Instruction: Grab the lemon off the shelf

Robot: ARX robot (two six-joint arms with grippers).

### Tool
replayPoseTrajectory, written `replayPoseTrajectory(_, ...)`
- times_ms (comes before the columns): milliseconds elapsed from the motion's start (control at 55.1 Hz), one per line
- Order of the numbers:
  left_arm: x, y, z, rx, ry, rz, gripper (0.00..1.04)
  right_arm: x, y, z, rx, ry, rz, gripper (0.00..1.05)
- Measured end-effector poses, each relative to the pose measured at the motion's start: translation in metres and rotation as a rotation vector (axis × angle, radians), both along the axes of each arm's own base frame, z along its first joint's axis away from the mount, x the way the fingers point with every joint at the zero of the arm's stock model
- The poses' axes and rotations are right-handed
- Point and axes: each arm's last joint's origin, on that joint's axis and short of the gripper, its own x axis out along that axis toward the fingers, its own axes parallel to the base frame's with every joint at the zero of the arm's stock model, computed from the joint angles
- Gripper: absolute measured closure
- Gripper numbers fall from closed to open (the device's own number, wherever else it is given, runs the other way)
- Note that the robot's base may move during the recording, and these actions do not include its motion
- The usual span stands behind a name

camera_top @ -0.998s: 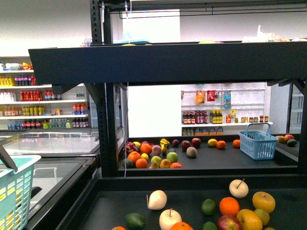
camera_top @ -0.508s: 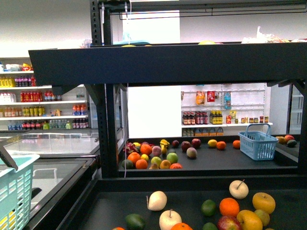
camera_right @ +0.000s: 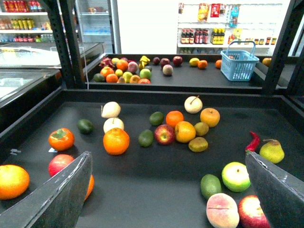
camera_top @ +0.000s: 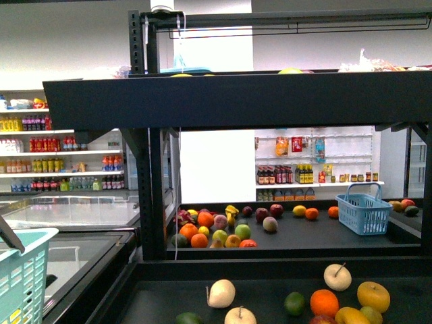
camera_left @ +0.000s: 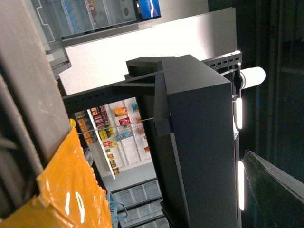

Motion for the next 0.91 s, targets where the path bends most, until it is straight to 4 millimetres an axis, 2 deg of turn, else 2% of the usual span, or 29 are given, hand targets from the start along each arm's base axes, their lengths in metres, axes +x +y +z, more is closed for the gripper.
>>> replayPoseTrajectory(181, -0.005, 0.001, 0.003, 0.021, 0.048, 0.011, 0.08, 0.0, 0.0, 0.0, 0.0, 0.0, 0.0, 0.08)
replayPoseTrajectory(599, -0.01, -0.001, -0.008, 0.046, 0.129, 0.017, 0.08, 0.0, 0.0, 0.0, 0.0, 0.0, 0.0, 0.08)
replayPoseTrajectory(907, -0.024, 0.0, 0.009, 0.107, 0.172, 0.034, 0.08, 0.0, 0.0, 0.0, 0.0, 0.0, 0.0, 0.08)
